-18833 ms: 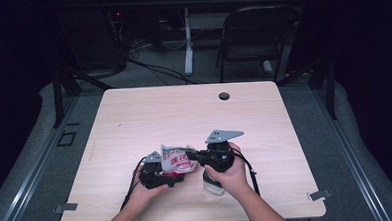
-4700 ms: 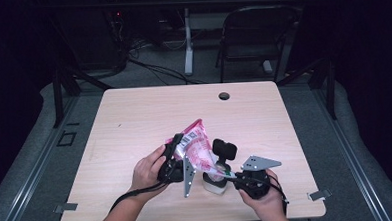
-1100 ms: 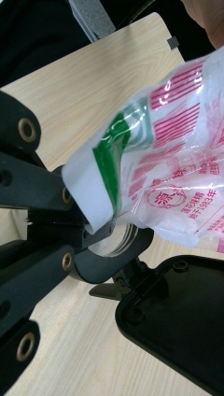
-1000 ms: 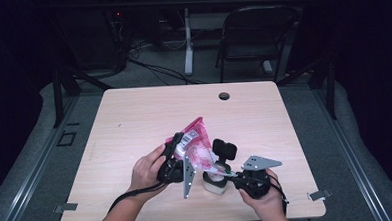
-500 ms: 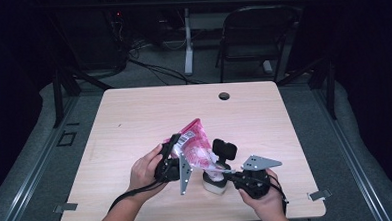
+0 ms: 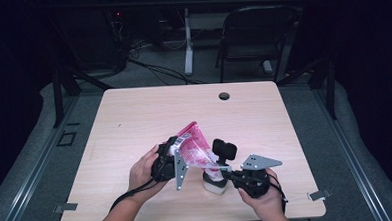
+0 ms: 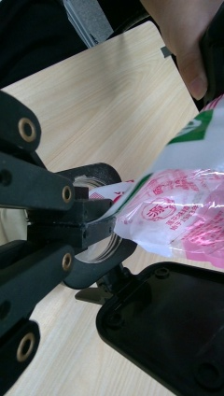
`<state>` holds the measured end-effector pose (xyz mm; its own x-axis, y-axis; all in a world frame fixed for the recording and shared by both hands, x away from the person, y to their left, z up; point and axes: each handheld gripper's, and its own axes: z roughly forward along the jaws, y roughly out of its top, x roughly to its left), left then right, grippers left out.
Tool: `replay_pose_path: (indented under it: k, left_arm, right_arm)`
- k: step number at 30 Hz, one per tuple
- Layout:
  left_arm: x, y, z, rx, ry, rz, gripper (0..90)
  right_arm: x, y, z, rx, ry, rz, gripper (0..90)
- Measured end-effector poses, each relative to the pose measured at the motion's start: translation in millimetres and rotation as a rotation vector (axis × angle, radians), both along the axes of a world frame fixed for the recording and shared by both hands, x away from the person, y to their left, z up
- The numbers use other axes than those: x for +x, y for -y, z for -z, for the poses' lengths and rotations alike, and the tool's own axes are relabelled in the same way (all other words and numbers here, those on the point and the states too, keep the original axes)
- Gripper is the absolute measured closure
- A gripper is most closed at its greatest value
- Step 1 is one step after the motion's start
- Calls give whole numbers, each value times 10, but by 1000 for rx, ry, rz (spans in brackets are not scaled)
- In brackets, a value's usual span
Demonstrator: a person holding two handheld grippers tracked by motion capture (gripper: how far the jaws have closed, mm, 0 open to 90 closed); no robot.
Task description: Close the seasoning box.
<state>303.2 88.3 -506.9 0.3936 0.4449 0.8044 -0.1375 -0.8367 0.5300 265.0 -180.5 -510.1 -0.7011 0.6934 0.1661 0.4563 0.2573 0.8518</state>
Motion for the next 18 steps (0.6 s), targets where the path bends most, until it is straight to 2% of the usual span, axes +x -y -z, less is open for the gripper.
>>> replay_pose_path:
  k: [3,5,13,18]
  left_arm:
    - [8,-10,9,3,-8,-1,695]
    - [20,-19,27,-15,-26,-2,695]
    - [68,-58,66,-30,-88,-8,697]
    - [103,-89,88,-62,-134,-13,698]
  right_arm:
    - [3,-2,0,4,2,-1,900]
    - [7,-1,-2,9,1,-3,896]
    - [12,-7,1,25,6,-6,843]
    - [15,-20,8,27,8,-8,821]
